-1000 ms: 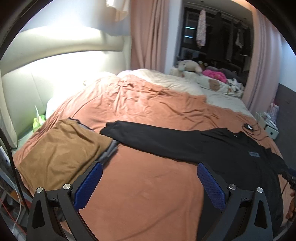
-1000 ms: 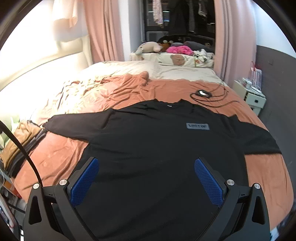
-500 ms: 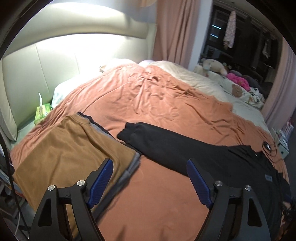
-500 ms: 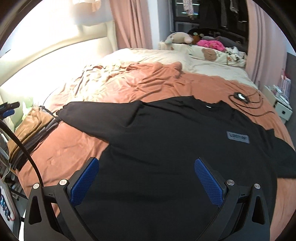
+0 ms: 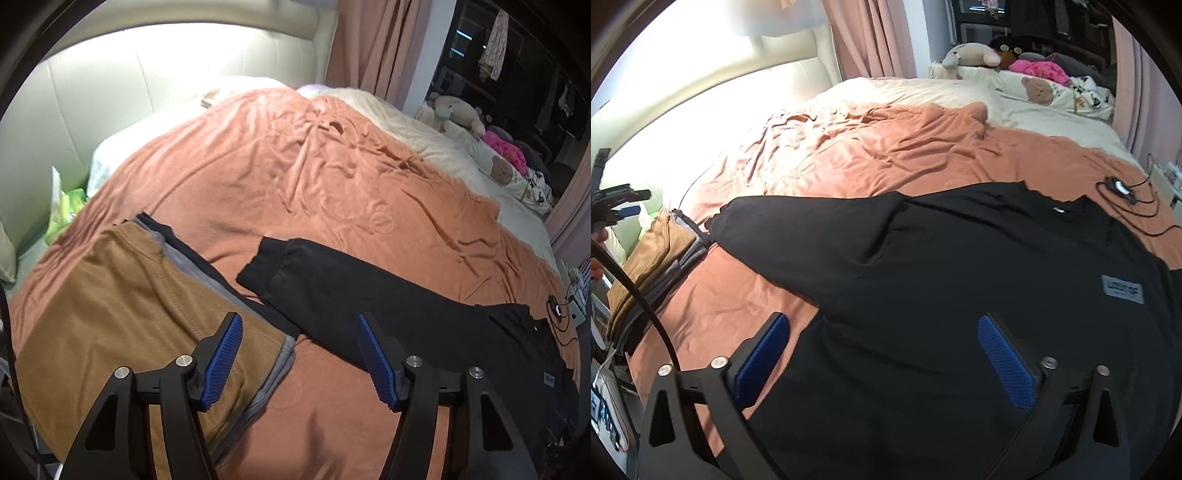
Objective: Fold small clothes
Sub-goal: 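Move the left tool toward the ribbed cuff of the black shirt sleeve, then close the left gripper on the sleeve cuff and lift it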
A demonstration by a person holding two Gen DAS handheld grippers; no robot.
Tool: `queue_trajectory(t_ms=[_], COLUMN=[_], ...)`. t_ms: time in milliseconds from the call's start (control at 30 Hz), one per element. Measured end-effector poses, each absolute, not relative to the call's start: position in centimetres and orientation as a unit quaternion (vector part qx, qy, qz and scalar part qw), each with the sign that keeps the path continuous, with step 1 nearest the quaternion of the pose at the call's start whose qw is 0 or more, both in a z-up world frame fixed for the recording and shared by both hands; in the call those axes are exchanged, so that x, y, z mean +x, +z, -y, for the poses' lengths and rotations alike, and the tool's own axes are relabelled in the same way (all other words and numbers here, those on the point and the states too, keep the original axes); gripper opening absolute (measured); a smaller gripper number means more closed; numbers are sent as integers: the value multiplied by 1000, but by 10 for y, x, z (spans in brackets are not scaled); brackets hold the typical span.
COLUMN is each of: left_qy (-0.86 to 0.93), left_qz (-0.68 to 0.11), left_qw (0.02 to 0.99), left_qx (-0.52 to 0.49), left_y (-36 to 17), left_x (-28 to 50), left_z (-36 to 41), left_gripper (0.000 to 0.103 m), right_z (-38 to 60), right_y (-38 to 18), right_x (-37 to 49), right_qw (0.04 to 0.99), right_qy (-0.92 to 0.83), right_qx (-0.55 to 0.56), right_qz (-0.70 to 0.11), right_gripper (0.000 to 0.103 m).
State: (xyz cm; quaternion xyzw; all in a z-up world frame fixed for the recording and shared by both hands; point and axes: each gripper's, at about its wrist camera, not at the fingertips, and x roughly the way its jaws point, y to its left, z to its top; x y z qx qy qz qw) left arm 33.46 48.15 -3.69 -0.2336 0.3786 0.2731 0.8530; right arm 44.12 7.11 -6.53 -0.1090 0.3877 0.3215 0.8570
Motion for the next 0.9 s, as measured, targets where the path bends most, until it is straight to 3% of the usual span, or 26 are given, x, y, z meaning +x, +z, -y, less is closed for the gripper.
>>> queue_trajectory(t_ms=[133, 267, 367, 467, 567, 900], left_qy=[264, 266, 281, 294, 306, 352], left_qz=[-403, -430, -442, -461, -482, -550], left_qw=[844, 825, 813, 800, 788, 736], left_qx=[-236, -253, -252, -246, -232, -175], left_y=[-59, -88, -103, -119, -135, -186], left_x=[361, 384, 398, 414, 427, 457], left_z=[-487, -498, -508, -516, -522, -545], left_gripper=[61, 48, 47, 47, 40, 40], right_z=[-86, -96, -100, -104, -107, -110], right_y=[-79, -90, -96, -103, -113, -128], right_x=[459, 476, 488, 496, 503, 520], right_qw=[849, 843, 843, 842, 839, 833], right_qy=[321, 324, 326, 330, 331, 328], right_qx=[-111, -94, -82, -74, -67, -50], right_qz=[-405, -418, -420, -420, -426, -443], right_gripper=[77, 71, 68, 59, 59, 59])
